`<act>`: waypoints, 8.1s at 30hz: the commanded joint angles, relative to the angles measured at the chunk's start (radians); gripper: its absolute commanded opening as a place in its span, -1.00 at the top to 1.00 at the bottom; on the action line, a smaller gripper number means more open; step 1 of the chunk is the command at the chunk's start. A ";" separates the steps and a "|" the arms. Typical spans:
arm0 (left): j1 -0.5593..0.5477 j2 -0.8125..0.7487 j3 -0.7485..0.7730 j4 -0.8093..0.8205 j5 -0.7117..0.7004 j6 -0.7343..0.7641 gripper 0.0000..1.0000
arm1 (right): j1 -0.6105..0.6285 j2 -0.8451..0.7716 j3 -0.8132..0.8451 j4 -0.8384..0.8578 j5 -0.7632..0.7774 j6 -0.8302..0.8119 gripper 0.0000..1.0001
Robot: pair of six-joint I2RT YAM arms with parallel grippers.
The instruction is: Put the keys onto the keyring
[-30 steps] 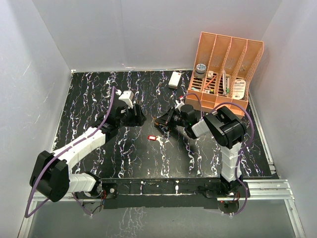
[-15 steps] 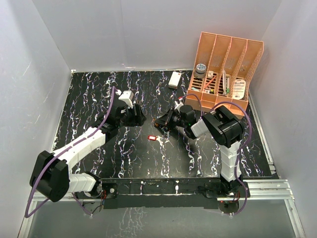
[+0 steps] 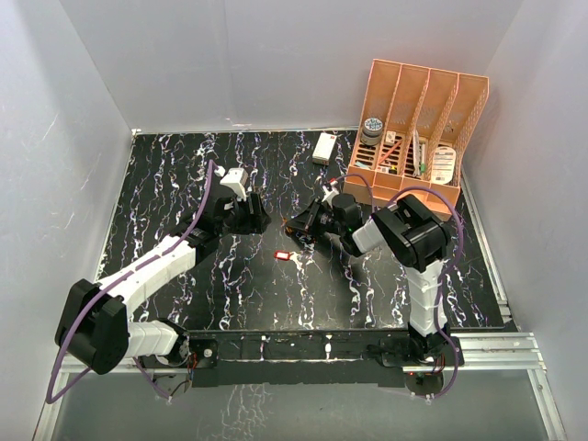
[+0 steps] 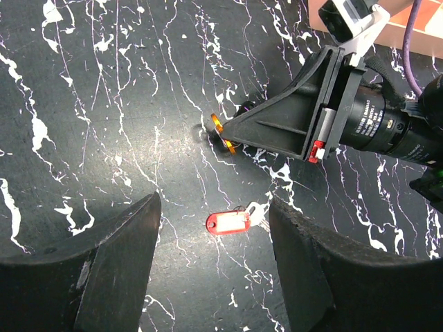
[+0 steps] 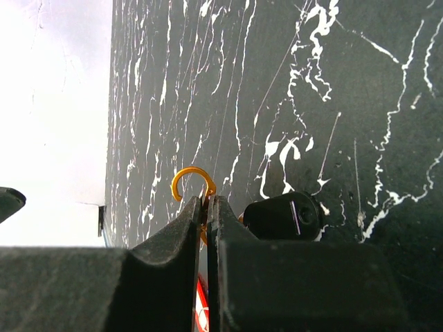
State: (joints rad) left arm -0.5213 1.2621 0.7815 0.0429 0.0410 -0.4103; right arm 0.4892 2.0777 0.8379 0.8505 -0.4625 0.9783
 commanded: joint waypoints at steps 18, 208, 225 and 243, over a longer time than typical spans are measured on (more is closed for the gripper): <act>-0.006 -0.002 0.011 -0.021 -0.015 0.022 -0.25 | 0.000 0.109 0.084 0.269 -0.025 -0.009 1.00; -0.224 0.355 0.045 -0.125 -0.313 -0.143 -0.32 | -0.008 -0.657 -0.092 -0.191 0.163 -0.294 1.00; -0.229 0.409 0.045 -0.170 -0.451 -0.109 -0.32 | -0.009 -0.653 -0.098 -0.194 0.166 -0.296 1.00; -0.230 0.317 0.060 -0.208 -0.454 -0.071 -0.35 | -0.010 -0.649 -0.100 -0.192 0.168 -0.295 1.00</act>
State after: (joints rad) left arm -0.7540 1.6436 0.8463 -0.0917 -0.4530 -0.5243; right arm 0.4824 1.4593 0.7383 0.6201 -0.3088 0.7006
